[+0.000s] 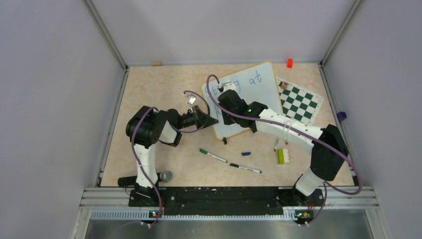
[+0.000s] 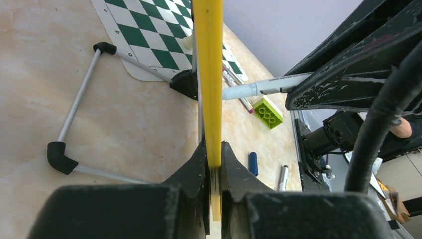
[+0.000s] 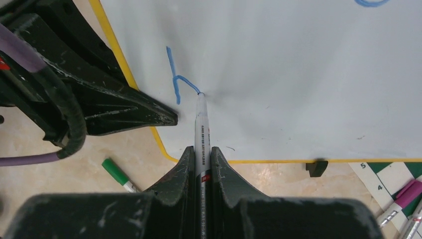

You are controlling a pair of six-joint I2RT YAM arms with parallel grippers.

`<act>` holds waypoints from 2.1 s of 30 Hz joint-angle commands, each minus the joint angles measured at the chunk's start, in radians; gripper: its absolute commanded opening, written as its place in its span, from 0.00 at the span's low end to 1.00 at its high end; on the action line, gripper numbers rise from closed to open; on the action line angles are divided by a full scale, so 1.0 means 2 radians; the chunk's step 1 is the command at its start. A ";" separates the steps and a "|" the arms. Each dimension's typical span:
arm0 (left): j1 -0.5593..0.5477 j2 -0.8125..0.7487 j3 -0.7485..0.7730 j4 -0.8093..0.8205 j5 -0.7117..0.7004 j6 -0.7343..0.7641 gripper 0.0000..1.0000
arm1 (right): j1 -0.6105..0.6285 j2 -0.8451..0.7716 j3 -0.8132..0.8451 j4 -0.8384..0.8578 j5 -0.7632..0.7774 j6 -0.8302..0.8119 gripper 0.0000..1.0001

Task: Write a sentence on the whiteboard

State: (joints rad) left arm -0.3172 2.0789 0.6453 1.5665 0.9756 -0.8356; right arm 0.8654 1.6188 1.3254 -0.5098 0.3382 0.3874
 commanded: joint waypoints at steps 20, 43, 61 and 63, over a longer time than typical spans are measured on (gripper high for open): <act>-0.021 0.001 -0.001 0.027 0.042 0.035 0.00 | -0.013 -0.137 -0.115 0.133 -0.019 -0.024 0.00; -0.021 -0.006 0.000 0.027 0.041 0.037 0.00 | 0.010 -0.188 -0.222 0.230 0.022 -0.039 0.00; -0.021 -0.006 0.000 0.027 0.041 0.040 0.00 | 0.023 -0.134 -0.161 0.168 0.044 -0.032 0.00; -0.021 -0.008 0.002 0.027 0.043 0.040 0.00 | 0.023 -0.124 -0.151 0.158 0.043 -0.038 0.00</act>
State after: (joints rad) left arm -0.3195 2.0789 0.6498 1.5677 0.9825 -0.8307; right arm 0.8948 1.3380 0.9318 -0.1528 0.3969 0.3172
